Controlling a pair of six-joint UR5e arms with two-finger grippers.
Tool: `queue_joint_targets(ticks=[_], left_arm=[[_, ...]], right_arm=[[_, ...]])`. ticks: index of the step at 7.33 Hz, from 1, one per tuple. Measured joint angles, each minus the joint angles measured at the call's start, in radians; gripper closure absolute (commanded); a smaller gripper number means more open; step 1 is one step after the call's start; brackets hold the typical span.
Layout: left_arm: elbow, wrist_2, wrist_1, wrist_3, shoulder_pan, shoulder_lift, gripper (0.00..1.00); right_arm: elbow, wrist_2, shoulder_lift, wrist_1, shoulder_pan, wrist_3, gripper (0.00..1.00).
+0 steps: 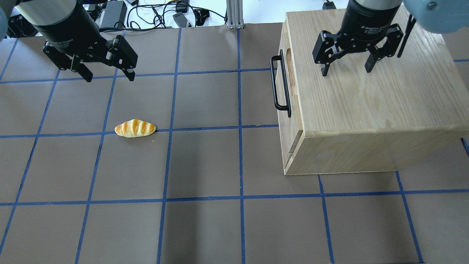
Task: Open upper drawer
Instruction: 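Move the left gripper forward over the table toward the cabinet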
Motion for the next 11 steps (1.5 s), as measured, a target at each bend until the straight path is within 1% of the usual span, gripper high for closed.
queue_joint_targets(ticks=[4, 7, 9, 11], left_arm=[[-0.033, 0.007, 0.029, 0.002, 0.0, -0.015, 0.0], [-0.022, -0.005, 0.092, -0.064, -0.01, -0.081, 0.0], [-0.015, -0.056, 0.15, -0.159, -0.059, -0.122, 0.0], [-0.014, -0.179, 0.262, -0.3, -0.148, -0.175, 0.0]], right_arm=[[0.0, 0.0, 0.0, 0.0, 0.0, 0.0, 0.0], [0.0, 0.0, 0.0, 0.0, 0.0, 0.0, 0.0], [0.001, 0.0, 0.0, 0.0, -0.001, -0.001, 0.0], [0.001, 0.0, 0.0, 0.0, -0.001, 0.0, 0.0]])
